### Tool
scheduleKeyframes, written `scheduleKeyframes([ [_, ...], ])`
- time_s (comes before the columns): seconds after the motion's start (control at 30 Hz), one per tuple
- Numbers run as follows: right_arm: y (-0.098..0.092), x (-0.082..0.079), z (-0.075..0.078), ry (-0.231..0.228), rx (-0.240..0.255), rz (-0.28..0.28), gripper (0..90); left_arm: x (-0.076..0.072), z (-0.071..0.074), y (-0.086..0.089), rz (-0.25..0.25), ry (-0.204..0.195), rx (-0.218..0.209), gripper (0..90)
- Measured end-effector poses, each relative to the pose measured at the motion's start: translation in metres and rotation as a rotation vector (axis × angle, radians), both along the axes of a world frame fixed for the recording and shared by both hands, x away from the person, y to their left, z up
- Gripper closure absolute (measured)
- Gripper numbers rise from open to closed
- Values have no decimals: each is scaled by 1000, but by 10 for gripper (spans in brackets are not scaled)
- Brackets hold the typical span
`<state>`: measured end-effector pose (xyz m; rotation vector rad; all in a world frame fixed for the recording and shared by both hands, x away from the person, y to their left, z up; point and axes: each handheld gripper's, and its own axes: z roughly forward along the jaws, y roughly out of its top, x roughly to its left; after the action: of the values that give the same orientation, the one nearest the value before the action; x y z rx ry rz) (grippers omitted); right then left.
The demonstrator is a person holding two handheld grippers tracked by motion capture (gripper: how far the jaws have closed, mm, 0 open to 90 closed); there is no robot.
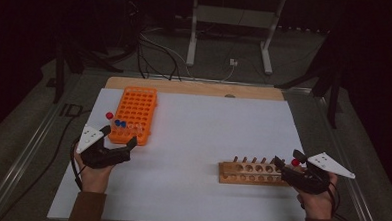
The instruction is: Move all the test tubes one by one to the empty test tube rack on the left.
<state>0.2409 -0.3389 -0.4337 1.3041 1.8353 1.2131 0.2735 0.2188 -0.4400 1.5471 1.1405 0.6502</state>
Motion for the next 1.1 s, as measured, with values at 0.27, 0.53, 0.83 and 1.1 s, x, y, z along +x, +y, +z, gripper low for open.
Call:
scheduleKeyframes([
  [0.27,-14,-10,-4,-8,-3,-38,397,1,-1,-2,-4,5,5,5],
  [0.53,-14,-10,-12,26,-41,-45,591,1,-2,0,1,11,1,5],
  [0.83,-14,-9,-16,36,-68,-46,693,1,-2,-1,-2,15,0,5],
  [1.1,-15,-8,-18,51,-66,-44,689,2,-4,-1,1,19,-4,5],
])
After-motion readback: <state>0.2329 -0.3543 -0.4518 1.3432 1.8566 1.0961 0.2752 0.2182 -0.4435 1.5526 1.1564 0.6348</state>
